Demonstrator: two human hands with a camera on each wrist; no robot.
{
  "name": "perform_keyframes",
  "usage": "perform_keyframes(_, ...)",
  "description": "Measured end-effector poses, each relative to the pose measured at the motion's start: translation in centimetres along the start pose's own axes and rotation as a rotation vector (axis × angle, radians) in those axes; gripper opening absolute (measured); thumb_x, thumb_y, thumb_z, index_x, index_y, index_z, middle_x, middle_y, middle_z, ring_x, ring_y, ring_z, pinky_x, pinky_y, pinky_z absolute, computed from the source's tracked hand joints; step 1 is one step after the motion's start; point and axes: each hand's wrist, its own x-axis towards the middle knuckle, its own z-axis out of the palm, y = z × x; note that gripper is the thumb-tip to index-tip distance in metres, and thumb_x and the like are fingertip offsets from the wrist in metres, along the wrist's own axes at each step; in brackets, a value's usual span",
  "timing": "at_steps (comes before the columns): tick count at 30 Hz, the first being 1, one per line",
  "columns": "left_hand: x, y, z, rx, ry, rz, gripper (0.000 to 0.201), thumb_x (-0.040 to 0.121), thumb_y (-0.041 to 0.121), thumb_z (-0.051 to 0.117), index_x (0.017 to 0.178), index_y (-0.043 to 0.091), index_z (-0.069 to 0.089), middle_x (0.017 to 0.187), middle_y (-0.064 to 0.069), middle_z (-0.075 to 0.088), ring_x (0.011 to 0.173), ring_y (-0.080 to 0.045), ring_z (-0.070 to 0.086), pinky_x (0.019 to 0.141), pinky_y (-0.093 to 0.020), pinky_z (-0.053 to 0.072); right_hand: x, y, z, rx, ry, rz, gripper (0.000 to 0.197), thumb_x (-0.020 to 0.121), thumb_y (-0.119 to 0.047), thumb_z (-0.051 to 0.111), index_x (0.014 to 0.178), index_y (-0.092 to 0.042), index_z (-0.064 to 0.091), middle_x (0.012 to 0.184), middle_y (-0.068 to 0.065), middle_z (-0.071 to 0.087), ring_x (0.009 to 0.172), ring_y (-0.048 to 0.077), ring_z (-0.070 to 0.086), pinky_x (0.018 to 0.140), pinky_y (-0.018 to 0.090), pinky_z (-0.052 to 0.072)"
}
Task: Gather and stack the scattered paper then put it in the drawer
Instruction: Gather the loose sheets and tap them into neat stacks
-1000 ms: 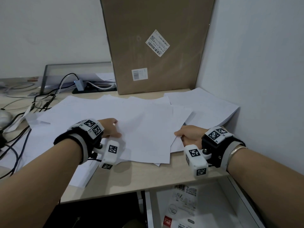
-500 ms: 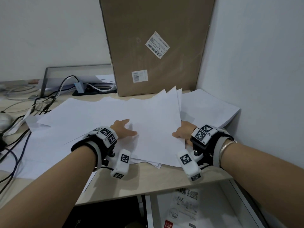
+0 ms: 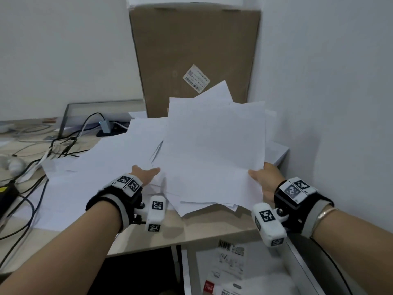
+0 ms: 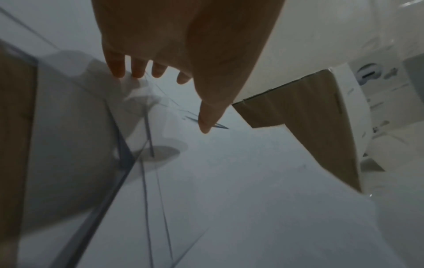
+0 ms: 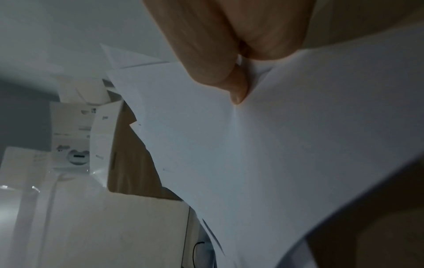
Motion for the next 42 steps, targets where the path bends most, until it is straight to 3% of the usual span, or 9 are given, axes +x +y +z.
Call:
perform_keyframes(5,-1.5,0.2,1.3,-0.309,-0.142,-0.039,0.095,0.071,0.048,0.076,0.143,0.003,0.032,0.137,-0.021,0.047,0.117,-0.040,0.053,0.097,-0.050,0.048,-0.1,2.8,-2.5,0.074,0.045,0.036,0.025,0.084,-0.005,0.059,0.109,-0.002,0.061,0.109,0.017,0.067,0.102,0.036,0.062,0.098,0.054,0.047)
perform_keyframes(9,-2.6,0.7,2.3,-0.332,-0.225,0.068,0.054,0.081,0.035,0.072,0.121,0.002,0.057,0.113,-0.015,0.061,0.102,-0.034,0.059,0.092,-0.043,0.049,-1.9,3.2,-3.9,0.189,0.092,0.046,0.030,0.093,0.003,0.050,0.121,-0.001,0.058,0.112,0.016,0.064,0.102,0.033,0.060,0.095,0.045,0.046)
perform_keyframes(15,-4.9,2.6,1.2,-0.560,-0.200,0.199,0.049,0.079,0.014,0.075,0.124,0.002,0.059,0.119,-0.014,0.065,0.103,-0.029,0.062,0.086,-0.037,0.050,-2.7,3.4,-6.4,0.231,0.162,0.026,0.028,0.093,-0.005,0.054,0.120,0.001,0.058,0.110,0.016,0.066,0.101,0.035,0.063,0.094,0.051,0.049)
perform_keyframes(20,-7.3,5.4,-1.1,-0.756,-0.206,0.416,0.033,0.086,-0.002,0.062,0.119,0.000,0.060,0.110,-0.014,0.067,0.086,-0.024,0.065,0.064,-0.023,0.058,-2.9,0.1,-6.8,0.241,0.149,-0.162,0.017,0.092,-0.008,0.056,0.107,-0.010,0.064,0.099,0.007,0.069,0.096,0.030,0.065,0.087,0.039,0.051)
perform_keyframes(23,-8.1,6.8,-2.6,-0.837,-0.197,0.487,0.032,0.086,-0.001,0.063,0.117,-0.001,0.062,0.111,-0.014,0.068,0.094,-0.030,0.066,0.073,-0.032,0.058,-2.1,-2.4,-6.5,0.241,0.089,-0.248,0.013,0.085,-0.017,0.062,0.096,-0.012,0.066,0.102,0.011,0.072,0.095,0.032,0.068,0.091,0.050,0.053)
perform_keyframes(26,-8.2,6.6,-3.1,-0.879,-0.223,0.470,0.035,0.081,0.000,0.068,0.115,0.002,0.064,0.112,-0.015,0.069,0.099,-0.031,0.067,0.083,-0.040,0.056,-2.1,-3.2,-5.3,0.315,-0.039,-0.231,0.023,0.090,-0.008,0.061,0.113,-0.003,0.063,0.105,0.014,0.070,0.097,0.032,0.066,0.088,0.045,0.053)
perform_keyframes(31,-8.2,4.9,-2.0,-0.814,-0.299,0.480,0.041,0.078,-0.002,0.070,0.115,0.014,0.063,0.109,-0.003,0.071,0.097,-0.017,0.068,0.071,-0.026,0.054,-1.8,-2.0,-3.1,0.313,-0.203,-0.145,0.038,0.082,-0.008,0.070,0.118,0.001,0.061,0.109,0.017,0.069,0.101,0.035,0.064,0.090,0.043,0.052)
perform_keyframes(38,-6.7,6.0,-2.0,-0.785,-0.270,0.460,0.057,0.059,0.018,0.085,0.113,0.012,0.067,0.109,-0.007,0.072,0.101,-0.029,0.067,0.092,-0.047,0.052,0.2,-3.0,-1.3,0.280,-0.156,-0.182,0.065,0.059,-0.036,0.087,0.115,-0.010,0.065,0.113,0.006,0.070,0.107,0.026,0.063,0.103,0.045,0.044)
perform_keyframes(42,-6.3,7.9,-1.9,-0.839,-0.148,0.441,0.023,0.076,0.013,0.078,0.097,0.010,0.068,0.110,-0.016,0.069,0.093,-0.029,0.067,0.093,-0.048,0.051,0.7,-5.0,-0.9,0.209,-0.064,-0.224,0.073,0.063,-0.043,0.083,0.122,-0.005,0.060,0.118,0.008,0.066,0.108,0.027,0.061,0.101,0.043,0.046)
